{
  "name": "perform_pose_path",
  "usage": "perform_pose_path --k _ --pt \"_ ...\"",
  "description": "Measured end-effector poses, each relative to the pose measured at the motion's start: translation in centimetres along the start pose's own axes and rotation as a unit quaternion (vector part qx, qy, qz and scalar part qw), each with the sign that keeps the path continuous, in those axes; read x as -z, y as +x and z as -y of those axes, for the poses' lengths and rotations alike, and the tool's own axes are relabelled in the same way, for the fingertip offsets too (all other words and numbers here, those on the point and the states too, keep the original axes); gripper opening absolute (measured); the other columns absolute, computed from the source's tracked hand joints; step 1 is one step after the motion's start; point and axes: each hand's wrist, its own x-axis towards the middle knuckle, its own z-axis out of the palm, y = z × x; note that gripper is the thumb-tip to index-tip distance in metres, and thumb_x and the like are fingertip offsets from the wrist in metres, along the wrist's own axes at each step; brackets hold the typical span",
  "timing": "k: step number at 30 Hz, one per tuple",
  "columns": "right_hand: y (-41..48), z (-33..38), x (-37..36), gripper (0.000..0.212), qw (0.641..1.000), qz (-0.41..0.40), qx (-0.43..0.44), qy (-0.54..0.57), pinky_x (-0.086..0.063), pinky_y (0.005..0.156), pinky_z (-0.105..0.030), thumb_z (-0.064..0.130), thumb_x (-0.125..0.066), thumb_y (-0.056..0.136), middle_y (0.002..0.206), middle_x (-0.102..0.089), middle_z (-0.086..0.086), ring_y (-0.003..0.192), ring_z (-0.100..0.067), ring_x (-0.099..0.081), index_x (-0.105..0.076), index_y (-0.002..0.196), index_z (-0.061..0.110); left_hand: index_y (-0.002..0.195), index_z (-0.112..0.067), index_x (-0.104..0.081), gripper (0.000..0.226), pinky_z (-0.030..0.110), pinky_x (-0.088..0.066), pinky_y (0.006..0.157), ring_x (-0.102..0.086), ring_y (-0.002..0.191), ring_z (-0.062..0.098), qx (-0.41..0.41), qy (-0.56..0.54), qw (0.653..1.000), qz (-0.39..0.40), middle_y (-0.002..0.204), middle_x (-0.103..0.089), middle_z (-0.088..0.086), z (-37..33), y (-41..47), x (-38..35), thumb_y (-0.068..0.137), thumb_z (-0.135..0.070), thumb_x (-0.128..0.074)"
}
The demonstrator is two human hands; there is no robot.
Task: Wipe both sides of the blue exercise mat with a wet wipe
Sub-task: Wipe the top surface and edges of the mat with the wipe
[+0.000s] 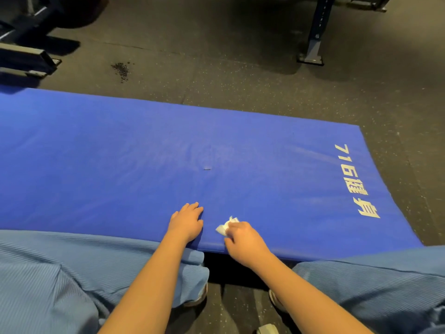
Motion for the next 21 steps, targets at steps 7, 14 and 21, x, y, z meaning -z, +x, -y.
perform_pose_path --k 7,14,21 --pt "-2.1 0.0 -1.2 0.067 0.984 0.026 0.046 -0.172 -0.050 0.056 -0.027 0.023 -0.092 0.029 0.093 -0.065 -0.005 0.077 -0.022 -0.062 -0.062 0.088 0.015 0.143 -0.016 -0.040 0.042 0.041 -0.027 0.113 -0.021 0.144 0.019 0.004 0.007 1.000 0.021 0.156 -0.026 -0.001 0.2 -1.0 0.0 0.102 -0.024 -0.038" --pt "-1.0 -0.1 -0.8 0.062 0.976 -0.009 0.023 -0.217 -0.048 0.062 -0.032 0.012 -0.082 0.056 0.095 -0.060 -0.008 0.083 -0.028 -0.059 -0.061 0.114 0.013 0.141 -0.018 -0.042 0.044 0.042 -0.028 0.110 -0.029 0.139 0.020 0.008 0.025 0.998 0.051 0.150 -0.035 0.000 1.3 -2.2 1.6 0.098 -0.014 -0.036" --pt "-0.1 0.3 4.1 0.051 0.964 -0.054 0.002 -0.260 -0.024 0.043 -0.024 0.014 -0.086 0.034 0.067 -0.055 -0.003 0.056 -0.024 -0.053 -0.069 0.082 0.015 0.126 -0.023 -0.044 0.050 0.037 -0.030 0.105 -0.035 0.132 0.018 0.004 -0.071 0.990 0.121 0.143 -0.038 0.000 2.7 -3.9 5.1 0.077 -0.032 -0.050"
